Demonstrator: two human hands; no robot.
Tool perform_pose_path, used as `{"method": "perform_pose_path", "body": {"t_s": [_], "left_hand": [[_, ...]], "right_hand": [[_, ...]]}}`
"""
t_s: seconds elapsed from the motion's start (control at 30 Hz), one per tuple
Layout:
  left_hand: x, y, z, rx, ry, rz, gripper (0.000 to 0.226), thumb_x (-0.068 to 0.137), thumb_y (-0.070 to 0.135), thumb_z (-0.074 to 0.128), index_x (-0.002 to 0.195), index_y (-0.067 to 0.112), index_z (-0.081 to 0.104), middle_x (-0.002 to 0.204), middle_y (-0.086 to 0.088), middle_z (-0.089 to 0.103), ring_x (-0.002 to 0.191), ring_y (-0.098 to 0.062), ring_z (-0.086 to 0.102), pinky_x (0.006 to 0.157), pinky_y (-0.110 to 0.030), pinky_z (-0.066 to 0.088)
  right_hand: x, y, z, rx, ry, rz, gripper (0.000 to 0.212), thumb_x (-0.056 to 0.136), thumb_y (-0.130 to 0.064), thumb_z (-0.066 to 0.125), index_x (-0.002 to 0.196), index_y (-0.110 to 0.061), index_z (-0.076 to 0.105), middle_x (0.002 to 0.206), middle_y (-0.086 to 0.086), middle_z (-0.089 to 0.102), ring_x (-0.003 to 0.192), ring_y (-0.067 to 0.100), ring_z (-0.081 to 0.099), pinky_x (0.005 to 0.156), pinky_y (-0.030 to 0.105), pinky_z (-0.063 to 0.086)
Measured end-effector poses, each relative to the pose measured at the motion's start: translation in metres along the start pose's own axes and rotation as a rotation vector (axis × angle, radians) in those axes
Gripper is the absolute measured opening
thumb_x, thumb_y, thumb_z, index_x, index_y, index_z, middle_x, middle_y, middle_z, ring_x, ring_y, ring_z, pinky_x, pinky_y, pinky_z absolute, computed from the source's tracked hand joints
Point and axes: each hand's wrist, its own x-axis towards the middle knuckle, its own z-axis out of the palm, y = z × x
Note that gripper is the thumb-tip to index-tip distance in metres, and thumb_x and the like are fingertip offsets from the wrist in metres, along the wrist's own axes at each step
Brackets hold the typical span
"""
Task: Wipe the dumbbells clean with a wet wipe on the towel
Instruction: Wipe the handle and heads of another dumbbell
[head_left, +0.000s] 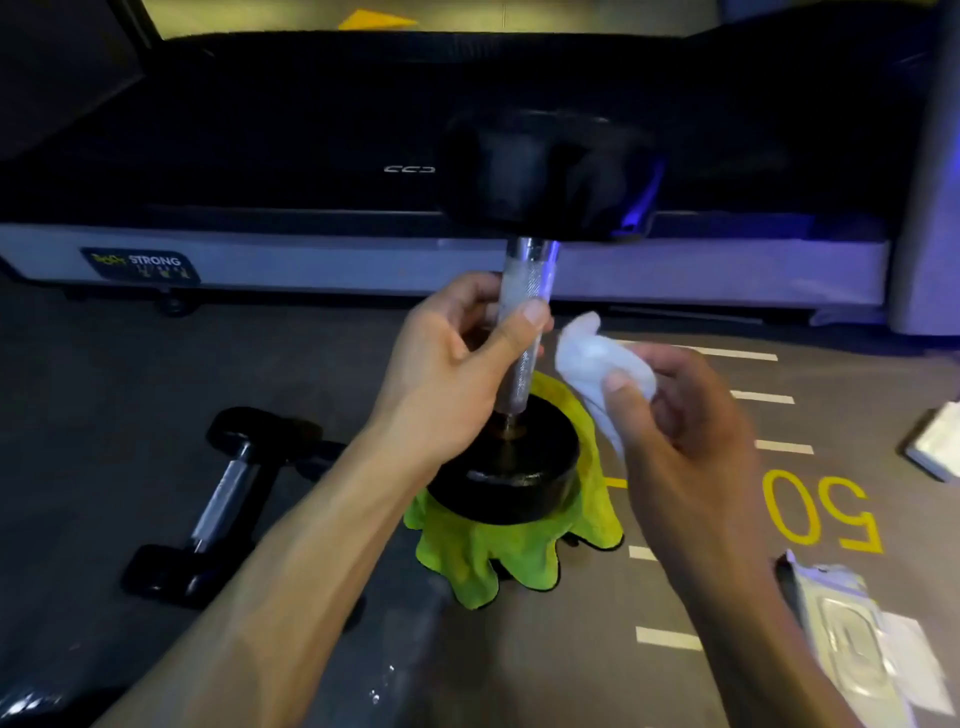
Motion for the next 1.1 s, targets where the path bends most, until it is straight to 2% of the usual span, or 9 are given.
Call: {"method": "perform_pose_path", "body": {"t_s": [0.1,0.23,0.33,0.47,0.63,0.77,0.87,0.97,1.1], "left_hand": [[-0.001,0.000,-0.012,-0.003,-0.002,0.005,0.022,0.089,0.031,0.074,0.104,0.015,0.070,0.102,-0.016,0.079,0.100,-0.033,0.077,0.094,-0.049,0.060],[-0.005,0.005,-0.026,0.002,-0.008,0.033,0.028,0.082,0.023,0.084,0.105,0.018,0.070,0.098,-0.008,0.080,0.094,-0.023,0.077,0.089,-0.028,0.061],[0.004,0.014,-0.038,-0.041,0.123,0.078,0.073,0.063,0.016,0.098,0.125,0.016,0.060,0.109,0.004,0.074,0.090,-0.006,0.070,0.084,-0.020,0.058],[0.022,0.041,-0.065,0.262,0.079,0.304,0.132,0.059,0.030,0.102,0.163,0.027,0.022,0.150,0.001,0.050,0.130,-0.011,0.062,0.108,-0.037,0.054],[0.035,0.063,-0.069,0.521,-0.138,0.569,0.078,0.073,0.016,0.094,0.139,0.023,0.055,0.141,-0.003,0.058,0.131,-0.016,0.058,0.109,-0.039,0.052],[0.040,0.057,-0.071,0.468,-0.105,0.520,0.075,0.071,0.015,0.094,0.135,0.028,0.057,0.131,0.001,0.064,0.118,-0.008,0.063,0.102,-0.028,0.053],[0.047,0.054,-0.074,0.431,-0.126,0.518,0.074,0.073,0.016,0.093,0.135,0.025,0.056,0.130,0.000,0.063,0.120,-0.012,0.063,0.105,-0.037,0.055],[0.052,0.049,-0.074,0.380,-0.140,0.514,0.073,0.074,0.011,0.093,0.135,0.022,0.055,0.127,0.004,0.062,0.119,-0.007,0.062,0.104,-0.031,0.055],[0.057,0.047,-0.076,0.362,-0.144,0.516,0.073,0.074,0.011,0.093,0.137,0.021,0.056,0.124,0.011,0.061,0.119,-0.004,0.062,0.107,-0.032,0.054]], "right_hand": [[0.006,-0.004,0.021,-0.066,-0.199,-0.048,0.019,0.102,-0.019,0.061,0.117,-0.028,0.069,0.101,-0.012,0.076,0.094,0.007,0.071,0.083,0.030,0.055],[0.004,0.003,0.033,-0.126,-0.343,-0.114,0.016,0.107,-0.018,0.052,0.107,-0.021,0.069,0.087,-0.006,0.069,0.082,0.012,0.064,0.076,0.034,0.051],[0.003,0.006,0.032,-0.143,-0.380,-0.116,0.020,0.109,-0.018,0.051,0.109,-0.022,0.070,0.092,-0.005,0.071,0.085,0.014,0.065,0.078,0.038,0.053],[0.007,0.007,0.028,-0.139,-0.422,-0.095,0.022,0.106,-0.026,0.050,0.115,-0.021,0.070,0.098,-0.001,0.074,0.093,0.022,0.068,0.085,0.048,0.054],[0.015,0.005,0.021,-0.129,-0.488,-0.079,0.025,0.104,-0.034,0.051,0.114,-0.023,0.071,0.100,0.002,0.076,0.097,0.027,0.070,0.087,0.057,0.054],[0.018,-0.005,0.009,-0.217,-0.402,-0.141,0.026,0.100,-0.036,0.054,0.112,-0.028,0.075,0.102,-0.003,0.076,0.098,0.019,0.070,0.088,0.052,0.055],[0.023,-0.023,-0.012,-0.529,-0.267,-0.235,0.020,0.101,-0.041,0.053,0.104,-0.046,0.072,0.106,-0.011,0.060,0.101,0.017,0.057,0.087,0.044,0.048],[0.024,-0.053,-0.030,-0.587,-0.480,-0.130,0.015,0.093,-0.045,0.057,0.086,-0.054,0.066,0.096,-0.016,0.057,0.089,0.007,0.055,0.075,0.029,0.044],[0.041,-0.074,-0.028,-0.887,-0.662,-0.162,0.018,0.089,-0.045,0.058,0.083,-0.031,0.068,0.072,-0.002,0.063,0.069,0.015,0.055,0.066,0.041,0.049]]}}
